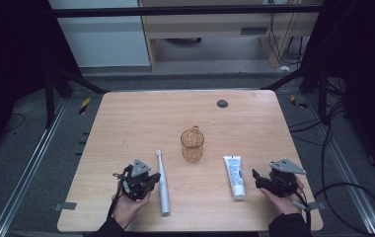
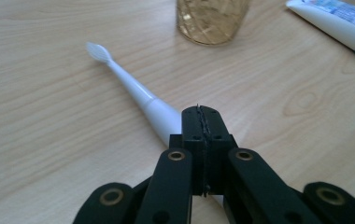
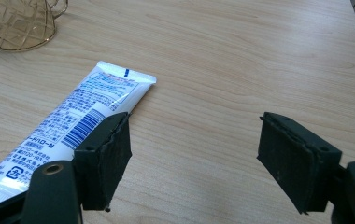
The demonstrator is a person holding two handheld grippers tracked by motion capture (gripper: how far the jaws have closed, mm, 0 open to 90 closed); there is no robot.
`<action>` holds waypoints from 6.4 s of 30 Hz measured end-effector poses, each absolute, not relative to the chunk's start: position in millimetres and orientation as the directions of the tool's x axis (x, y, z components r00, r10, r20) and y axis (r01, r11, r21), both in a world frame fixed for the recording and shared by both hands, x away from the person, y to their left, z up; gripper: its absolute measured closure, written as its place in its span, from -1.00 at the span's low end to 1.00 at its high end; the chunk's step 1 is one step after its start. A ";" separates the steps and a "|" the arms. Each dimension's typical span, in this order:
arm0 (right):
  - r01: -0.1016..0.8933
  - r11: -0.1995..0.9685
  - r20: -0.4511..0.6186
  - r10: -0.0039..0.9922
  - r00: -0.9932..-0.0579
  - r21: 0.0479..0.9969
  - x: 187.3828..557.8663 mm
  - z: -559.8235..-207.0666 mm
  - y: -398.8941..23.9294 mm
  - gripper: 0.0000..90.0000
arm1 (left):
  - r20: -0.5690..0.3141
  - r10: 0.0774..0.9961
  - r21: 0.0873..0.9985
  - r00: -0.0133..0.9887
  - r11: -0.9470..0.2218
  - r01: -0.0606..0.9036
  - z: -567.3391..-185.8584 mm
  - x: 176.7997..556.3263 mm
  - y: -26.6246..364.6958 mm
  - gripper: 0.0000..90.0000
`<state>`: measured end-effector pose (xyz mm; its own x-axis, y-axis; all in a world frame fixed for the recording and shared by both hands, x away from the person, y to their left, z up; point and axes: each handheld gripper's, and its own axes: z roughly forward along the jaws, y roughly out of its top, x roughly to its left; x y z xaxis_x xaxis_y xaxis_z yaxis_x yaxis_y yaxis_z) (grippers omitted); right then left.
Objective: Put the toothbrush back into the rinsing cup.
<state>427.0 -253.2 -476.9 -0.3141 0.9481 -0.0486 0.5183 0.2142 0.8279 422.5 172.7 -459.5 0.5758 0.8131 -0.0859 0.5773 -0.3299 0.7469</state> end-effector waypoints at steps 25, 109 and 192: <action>0.518 0.208 -0.045 0.950 -0.310 0.829 424.5 -476.5 -253.8 -0.44 | -0.067 0.727 0.659 0.683 -0.481 0.577 -480.0 388.5 139.5 0.99; 0.528 0.202 -0.034 0.950 -0.310 0.825 429.4 -477.7 -253.8 -0.45 | -0.041 0.860 0.695 0.509 -0.342 0.633 -411.4 488.9 184.7 -0.15; 0.554 0.237 -0.039 0.938 -0.345 0.798 433.2 -481.3 -250.3 -0.44 | -0.090 0.801 0.443 0.592 -0.501 0.744 -472.1 491.9 136.2 0.45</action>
